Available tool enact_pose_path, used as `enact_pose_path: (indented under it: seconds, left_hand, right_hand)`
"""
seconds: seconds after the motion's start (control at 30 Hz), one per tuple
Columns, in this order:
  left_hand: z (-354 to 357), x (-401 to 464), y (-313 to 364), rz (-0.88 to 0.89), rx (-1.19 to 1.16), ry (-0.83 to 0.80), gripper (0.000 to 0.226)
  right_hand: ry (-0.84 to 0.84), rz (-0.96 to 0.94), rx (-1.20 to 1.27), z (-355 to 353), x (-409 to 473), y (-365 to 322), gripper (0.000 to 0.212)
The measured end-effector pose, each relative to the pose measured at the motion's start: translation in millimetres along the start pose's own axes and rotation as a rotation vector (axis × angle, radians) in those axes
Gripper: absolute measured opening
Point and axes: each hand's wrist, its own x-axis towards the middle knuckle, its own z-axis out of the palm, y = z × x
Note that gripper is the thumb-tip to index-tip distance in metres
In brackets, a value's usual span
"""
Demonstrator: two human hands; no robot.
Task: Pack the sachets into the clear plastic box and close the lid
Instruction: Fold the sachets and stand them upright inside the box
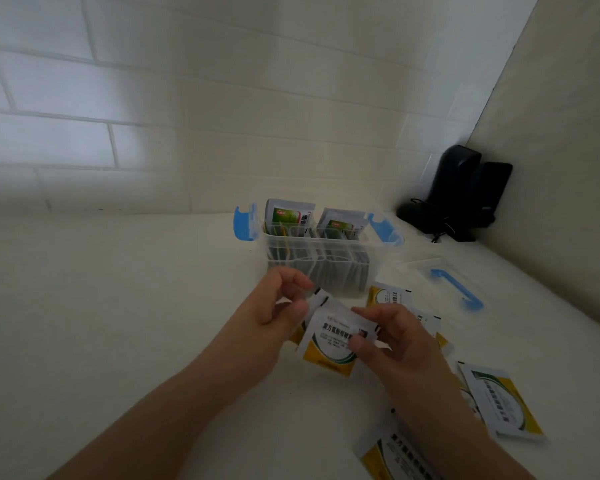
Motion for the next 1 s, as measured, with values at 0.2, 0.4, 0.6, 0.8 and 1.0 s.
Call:
enact_pose_path:
  seconds: [0.2, 0.4, 0.6, 0.8, 1.0]
  left_hand:
    - [8, -3, -4, -0.075, 0.065, -0.119, 0.015]
    - [6, -7, -10, 0.138, 0.510, -0.143, 0.007]
    - [6, -10, -9, 0.108, 0.457, -0.200, 0.016]
    - [5, -9, -1, 0.145, 0.371, -0.040, 0.017]
    - [12, -3, 24, -0.012, -0.338, 0.102, 0.023]
  right_hand:
    - [0.118, -0.173, -0.257, -2, -2, -2, 0.030]
    - [-0.037, -0.034, -0.237, 3, -6, 1, 0.038]
    - [-0.075, -0.042, -0.382, 3, -10, -2, 0.018]
    - [-0.004, -0.130, -0.330, 6, -11, -12, 0.011]
    - [-0.171, 0.044, 0.179, 3, -8, -30, 0.047]
